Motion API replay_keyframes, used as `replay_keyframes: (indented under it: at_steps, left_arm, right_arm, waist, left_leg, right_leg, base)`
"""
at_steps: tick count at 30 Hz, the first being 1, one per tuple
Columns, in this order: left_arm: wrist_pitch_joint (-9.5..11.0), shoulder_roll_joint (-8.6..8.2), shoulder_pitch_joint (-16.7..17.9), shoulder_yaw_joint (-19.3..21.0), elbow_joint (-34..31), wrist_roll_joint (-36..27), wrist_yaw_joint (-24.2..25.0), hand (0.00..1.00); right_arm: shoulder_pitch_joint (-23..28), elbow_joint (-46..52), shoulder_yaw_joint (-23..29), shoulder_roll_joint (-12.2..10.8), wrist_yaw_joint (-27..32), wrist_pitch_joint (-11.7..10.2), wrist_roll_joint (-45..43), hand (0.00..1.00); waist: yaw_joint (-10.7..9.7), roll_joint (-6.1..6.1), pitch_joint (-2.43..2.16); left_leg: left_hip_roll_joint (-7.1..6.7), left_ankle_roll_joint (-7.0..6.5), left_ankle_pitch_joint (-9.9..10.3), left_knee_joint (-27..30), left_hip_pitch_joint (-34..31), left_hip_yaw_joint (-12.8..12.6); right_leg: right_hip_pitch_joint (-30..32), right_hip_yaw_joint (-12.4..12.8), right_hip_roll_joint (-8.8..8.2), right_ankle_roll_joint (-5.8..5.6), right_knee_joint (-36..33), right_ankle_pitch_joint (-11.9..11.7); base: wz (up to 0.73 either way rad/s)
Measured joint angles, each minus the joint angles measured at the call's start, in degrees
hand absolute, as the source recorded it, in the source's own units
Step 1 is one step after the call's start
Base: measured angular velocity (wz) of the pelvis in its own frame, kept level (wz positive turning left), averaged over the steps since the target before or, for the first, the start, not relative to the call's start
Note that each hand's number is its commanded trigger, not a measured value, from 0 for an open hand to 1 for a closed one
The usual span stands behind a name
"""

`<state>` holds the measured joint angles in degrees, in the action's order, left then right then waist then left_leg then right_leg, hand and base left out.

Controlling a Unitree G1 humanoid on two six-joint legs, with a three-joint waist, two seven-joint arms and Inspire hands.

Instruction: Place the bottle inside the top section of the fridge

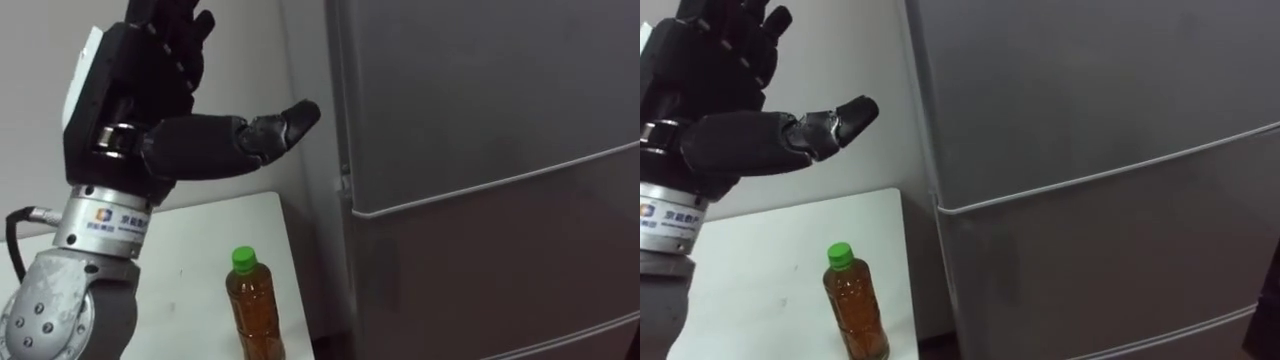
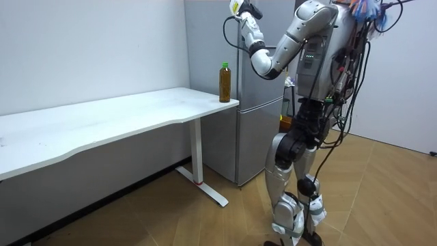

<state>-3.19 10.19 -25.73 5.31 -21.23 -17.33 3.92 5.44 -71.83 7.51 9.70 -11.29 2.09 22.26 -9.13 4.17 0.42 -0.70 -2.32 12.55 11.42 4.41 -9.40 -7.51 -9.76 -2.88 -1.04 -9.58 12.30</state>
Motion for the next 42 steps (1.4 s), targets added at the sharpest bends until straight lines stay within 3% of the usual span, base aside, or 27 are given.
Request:
replay_keyframes:
  at_steps: [5,9,19,26,32,37,42]
  left_arm:
    - [-1.3,0.0,0.0,-2.1,0.3,-3.5,0.6,0.0]
    - [-1.6,-0.01,0.0,-4.2,0.5,-4.0,0.9,0.0]
    - [-2.0,0.21,0.0,-7.3,0.3,-13.7,3.7,0.0]
    - [-2.7,0.78,0.7,-11.7,1.2,-13.7,5.4,0.0]
    - [-2.9,1.89,1.2,-12.6,2.2,-13.5,5.9,0.0]
    - [-3.6,1.89,4.2,-13.7,2.2,-13.5,6.8,0.0]
    - [-3.8,1.65,4.3,-14.5,2.2,-13.5,7.0,0.0]
  right_arm:
    - [-0.2,0.1,-0.7,0.4,-0.1,0.4,0.2,0.0]
    - [-0.4,0.1,-2.0,1.0,-0.1,0.4,0.2,0.0]
    - [-0.3,1.1,-4.0,1.7,-0.1,0.5,0.4,0.0]
    - [-0.3,1.7,-5.2,1.7,0.5,0.5,0.5,0.0]
    - [-0.3,1.7,-6.3,1.6,1.2,0.5,1.0,0.0]
    - [-0.2,1.8,-6.3,1.2,1.8,0.5,2.4,0.0]
    - [-0.3,1.7,-7.7,1.1,1.9,0.4,2.5,0.0]
  waist:
    - [0.0,0.37,0.11]
    - [0.0,0.65,0.06]
    - [0.0,0.96,-0.18]
    - [-0.1,0.86,-0.13]
    - [-0.2,0.46,0.02]
    - [-0.2,0.1,0.17]
    - [-0.4,-0.54,0.28]
  left_leg:
    - [-0.04,0.0,0.0,0.3,-0.3,0.0]
    - [-0.09,0.01,0.0,0.4,-0.8,0.0]
    - [-0.07,0.03,0.0,0.4,-1.1,0.0]
    - [-0.04,0.03,0.0,0.4,-0.9,-0.1]
    - [-0.04,0.03,0.0,0.4,-0.7,-0.1]
    - [-0.05,0.02,0.0,0.4,-0.8,-0.2]
    - [-0.06,0.01,0.0,0.5,-0.9,0.0]
  right_leg:
    - [0.2,0.0,-0.02,-0.01,0.1,0.0]
    - [0.7,-0.3,-0.01,0.0,0.1,0.0]
    - [0.6,-0.1,0.02,0.03,0.8,0.0]
    - [0.6,-0.4,0.0,0.06,0.7,-0.1]
    - [0.4,-0.4,0.0,0.08,0.4,-0.1]
    - [0.4,-0.5,-0.01,0.06,0.5,-0.2]
    - [0.1,-0.8,-0.04,0.03,0.8,-0.2]
  base:
    - [0.0]
    - [0.0]
    - [0.0]
    - [0.0]
    - [0.0]
    - [0.0]
    - [0.02]
